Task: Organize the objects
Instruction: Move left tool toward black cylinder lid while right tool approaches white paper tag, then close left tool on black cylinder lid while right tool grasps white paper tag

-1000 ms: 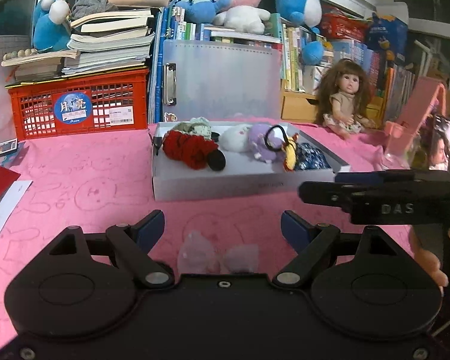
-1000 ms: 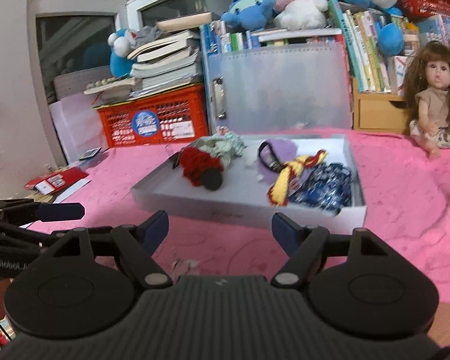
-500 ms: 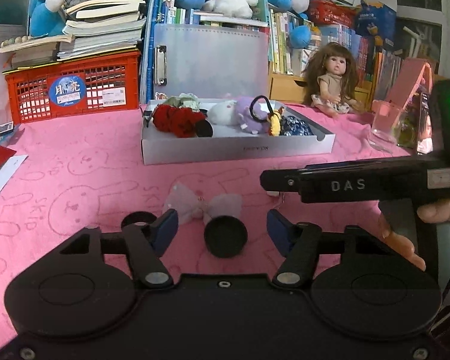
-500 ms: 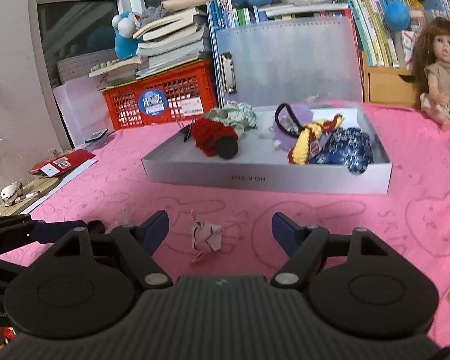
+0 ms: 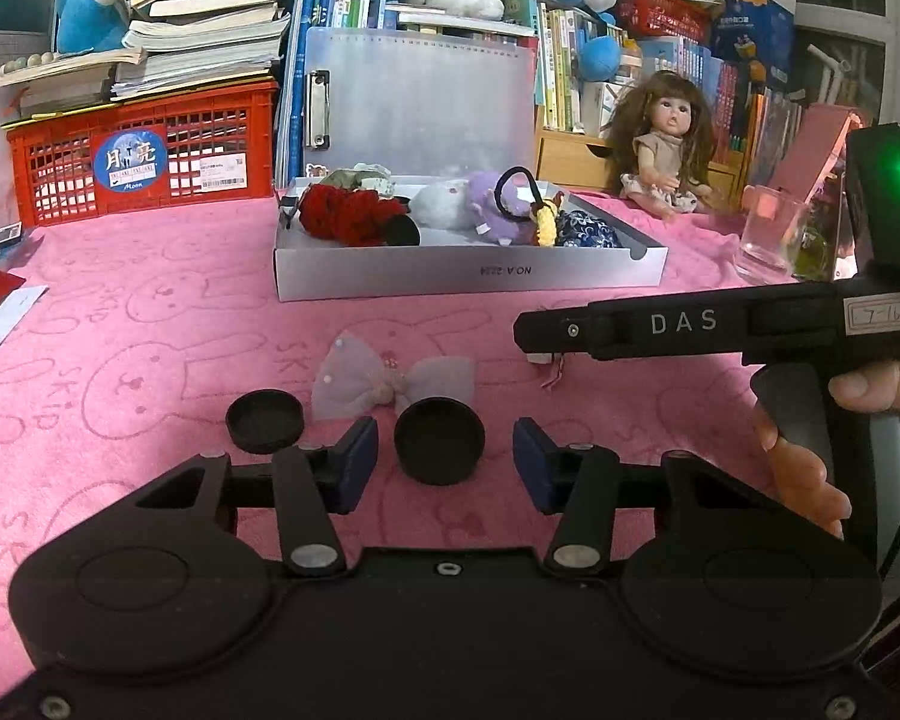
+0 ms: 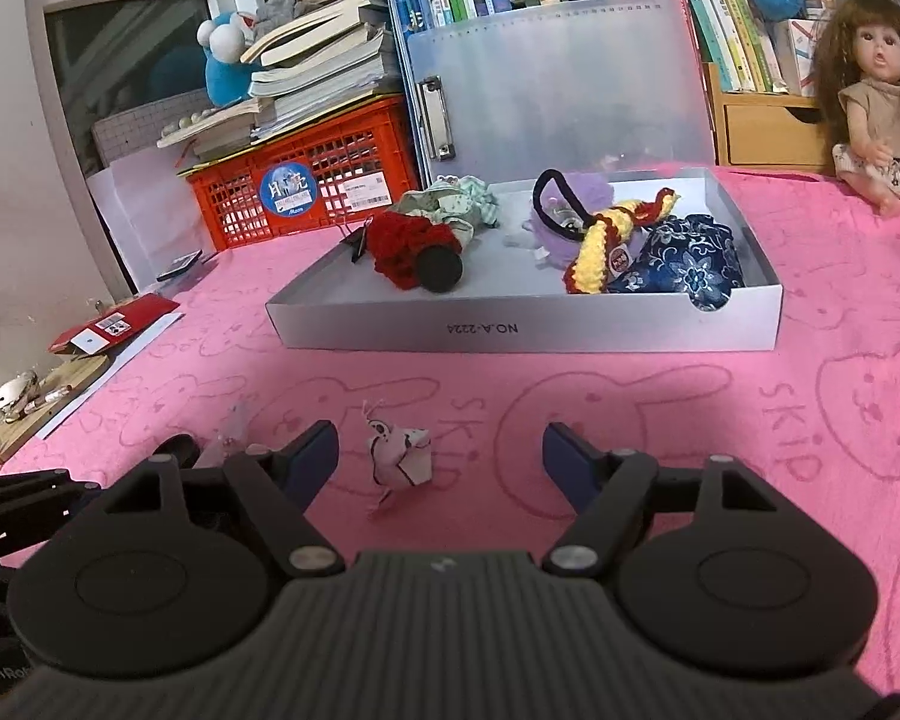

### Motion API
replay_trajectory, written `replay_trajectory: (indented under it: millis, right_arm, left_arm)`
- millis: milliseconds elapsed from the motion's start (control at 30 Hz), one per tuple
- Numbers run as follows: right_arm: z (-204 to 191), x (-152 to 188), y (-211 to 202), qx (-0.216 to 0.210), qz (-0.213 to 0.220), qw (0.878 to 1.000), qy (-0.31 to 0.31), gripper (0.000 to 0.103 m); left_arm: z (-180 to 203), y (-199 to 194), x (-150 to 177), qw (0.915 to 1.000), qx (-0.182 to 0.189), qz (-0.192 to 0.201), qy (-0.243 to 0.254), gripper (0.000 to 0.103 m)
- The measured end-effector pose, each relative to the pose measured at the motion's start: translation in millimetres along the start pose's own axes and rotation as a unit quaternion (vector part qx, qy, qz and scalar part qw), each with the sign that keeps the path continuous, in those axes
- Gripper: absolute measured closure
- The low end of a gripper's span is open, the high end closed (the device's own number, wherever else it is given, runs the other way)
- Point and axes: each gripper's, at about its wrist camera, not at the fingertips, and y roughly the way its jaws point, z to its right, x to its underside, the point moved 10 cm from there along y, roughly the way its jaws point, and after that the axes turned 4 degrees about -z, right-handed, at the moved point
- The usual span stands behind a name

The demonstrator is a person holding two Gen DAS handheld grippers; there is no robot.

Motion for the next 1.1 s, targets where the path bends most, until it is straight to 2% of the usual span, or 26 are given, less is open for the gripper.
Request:
replay_trajectory:
  millis: [167, 300, 567, 833, 867, 1100]
  right_arm:
    - [-1.5, -0.3, -1.3, -0.001, 0.005, 1.0, -0.004, 0.022]
    - [-7.1, -0.7, -4.2, 0.005, 0.015, 1.0, -0.023, 0.041]
    - [-27.8, 1.4, -6.6, -0.001, 0.018, 0.996, -0.084, 0.055]
    - [-22.7, 2.0, -4.3, -0.007, 0.01, 0.998, -0.064, 0.073]
    - [-22.2, 2.3, -4.5, -0.006, 0.01, 0.998, -0.064, 0.078]
    - [-23.1, 2.1, -8.5, 0.003, 0.02, 0.997, -0.069, 0.079]
  left_arm:
    - [2.0, 1.2, 2.0, 1.0, 0.002, 0.001, 0.001, 0.058]
    - [2.8, 0.6, 2.1, 1.0, 0.002, 0.002, 0.0, 0.06]
    - [-1.4, 0.1, 1.0, 0.9999, -0.002, 0.001, -0.011, 0.065]
    - [-4.6, -0.3, 1.2, 0.9998, -0.003, 0.0, -0.022, 0.073]
    - [-5.1, -1.8, 0.3, 0.9997, -0.002, 0.004, -0.026, 0.073]
    - [-4.1, -11.4, -12.3, 0.9993, -0.002, 0.026, -0.027, 0.073]
